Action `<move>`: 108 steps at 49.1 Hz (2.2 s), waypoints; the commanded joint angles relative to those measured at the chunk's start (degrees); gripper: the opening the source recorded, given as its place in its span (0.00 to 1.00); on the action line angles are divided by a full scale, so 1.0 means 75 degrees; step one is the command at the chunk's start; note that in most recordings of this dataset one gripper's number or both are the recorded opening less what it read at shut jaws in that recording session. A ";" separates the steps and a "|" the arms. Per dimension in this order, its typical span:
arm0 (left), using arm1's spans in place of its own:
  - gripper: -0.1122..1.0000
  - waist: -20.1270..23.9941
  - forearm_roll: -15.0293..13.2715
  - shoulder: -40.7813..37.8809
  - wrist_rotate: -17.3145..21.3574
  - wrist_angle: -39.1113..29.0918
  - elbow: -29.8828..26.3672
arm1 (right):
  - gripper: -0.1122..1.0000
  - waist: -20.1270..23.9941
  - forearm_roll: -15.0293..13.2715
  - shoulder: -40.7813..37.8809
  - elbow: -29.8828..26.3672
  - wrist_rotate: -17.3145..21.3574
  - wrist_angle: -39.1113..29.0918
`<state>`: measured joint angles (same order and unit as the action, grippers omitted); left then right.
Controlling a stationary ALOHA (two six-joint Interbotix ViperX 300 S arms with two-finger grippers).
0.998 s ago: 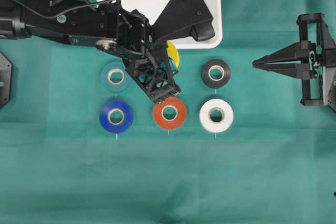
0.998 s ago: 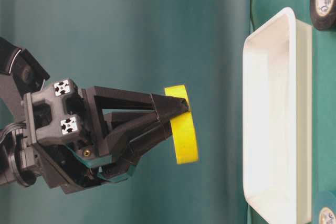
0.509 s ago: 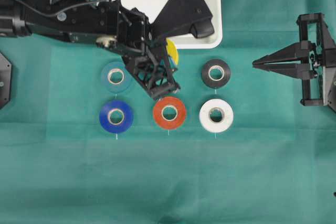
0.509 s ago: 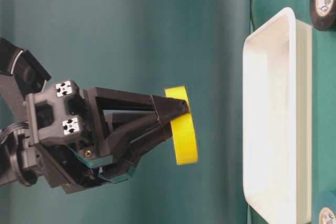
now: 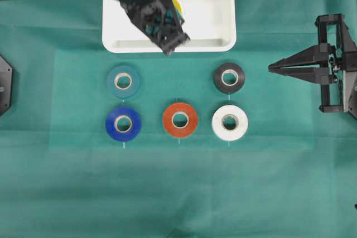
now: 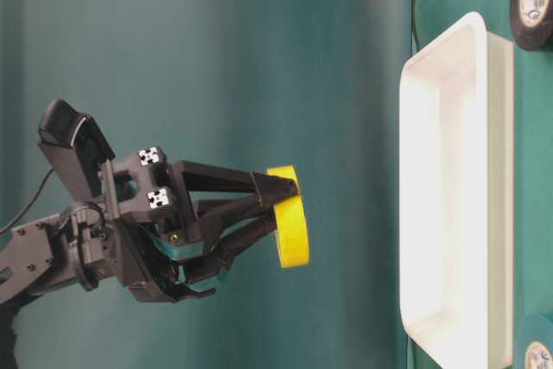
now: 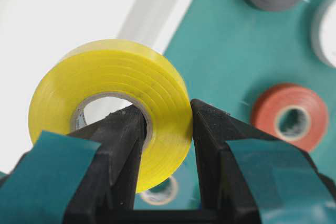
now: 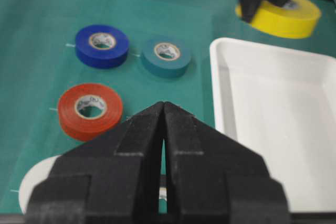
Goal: Place the tape from the fixed location into the white case.
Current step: 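Carry the yellow roll back over the white tray, then lower the yellow roll onto the tray floor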
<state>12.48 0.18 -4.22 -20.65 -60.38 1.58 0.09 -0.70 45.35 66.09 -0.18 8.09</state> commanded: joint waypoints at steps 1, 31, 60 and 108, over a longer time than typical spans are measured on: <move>0.32 0.0211 0.0023 0.0352 0.0152 -0.0035 -0.0223 | 0.11 0.0000 -0.0012 -0.0012 -0.0152 0.0012 0.0035; 0.32 0.0539 0.0023 0.0352 0.0340 0.0000 -0.0223 | 0.11 0.0000 -0.0012 -0.0023 -0.0152 0.0012 0.0035; 0.32 0.0539 0.0023 0.0305 0.0328 0.0211 0.0023 | 0.11 0.0000 -0.0012 -0.0070 -0.0152 0.0012 0.0059; 0.32 0.1148 0.0023 -0.1102 0.0750 0.2965 0.1512 | 0.11 -0.0012 -0.0012 -0.0258 -0.0176 0.0012 0.0094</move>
<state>20.65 0.18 -13.10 -15.64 -39.64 13.62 0.09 -0.79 43.68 66.09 -0.09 8.26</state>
